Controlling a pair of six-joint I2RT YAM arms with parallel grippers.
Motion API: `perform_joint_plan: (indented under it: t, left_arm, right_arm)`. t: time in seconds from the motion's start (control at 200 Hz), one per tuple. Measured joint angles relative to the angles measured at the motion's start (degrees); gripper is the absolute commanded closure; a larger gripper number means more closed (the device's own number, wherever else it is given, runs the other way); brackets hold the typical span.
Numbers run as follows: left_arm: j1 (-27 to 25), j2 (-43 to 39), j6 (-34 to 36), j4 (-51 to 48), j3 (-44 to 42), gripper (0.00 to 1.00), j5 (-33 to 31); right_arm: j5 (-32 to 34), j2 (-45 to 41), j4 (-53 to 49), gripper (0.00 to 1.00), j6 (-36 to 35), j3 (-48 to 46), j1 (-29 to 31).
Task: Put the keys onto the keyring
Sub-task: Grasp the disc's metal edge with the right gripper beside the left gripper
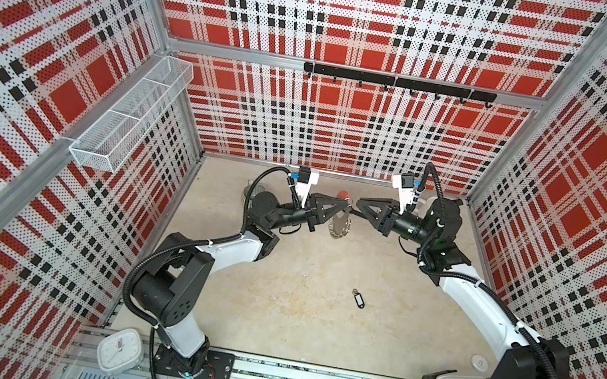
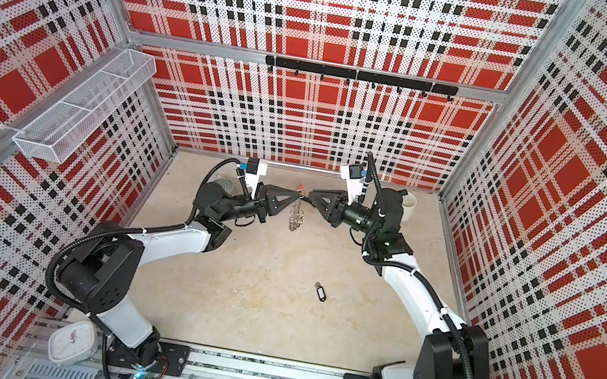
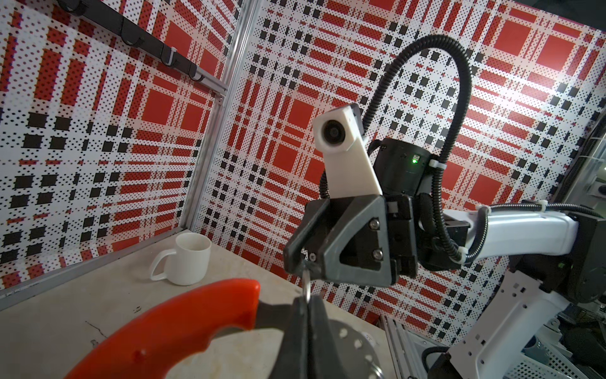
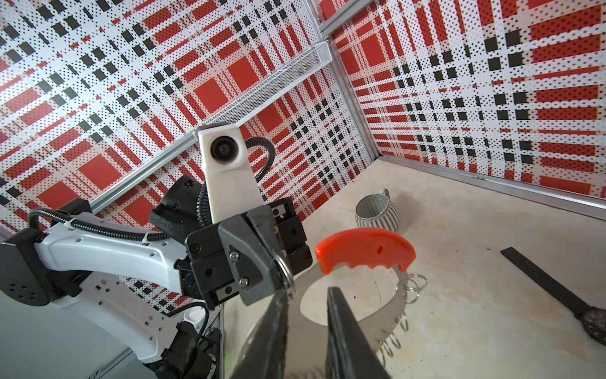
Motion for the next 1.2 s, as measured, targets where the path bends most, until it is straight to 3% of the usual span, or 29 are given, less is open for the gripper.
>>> perform_joint_plan:
  t: [0.316,0.656,0.967,1.062,1.203]
  left_arm:
    - [0.0,0.0,-0.7,0.0,0.1,1.00,1.1]
    - [0.1,0.1,-1.4,0.0,0.7,1.00,1.4]
    - [0.2,0.7,-2.1,0.0,1.1,1.00,1.4]
    - [0.4,0.7,-2.5,0.0,1.1,1.00,1.4]
    - [0.6,0.7,-2.8,0.5,1.1,0.80,0.6]
  right_arm:
    - [-1.0,2.1,-0.3,0.83,-0.2,1.9,1.6]
    - [-2.2,2.8,-0.3,0.84,-0.1,2.1,1.7]
    - [-2.6,3.4,1.2,1.00,0.2,2.1,1.7]
    - [-2.6,3.6,1.9,1.00,0.3,2.1,1.8]
    - [-1.8,3.6,4.1,1.00,1.9,1.4,2.0]
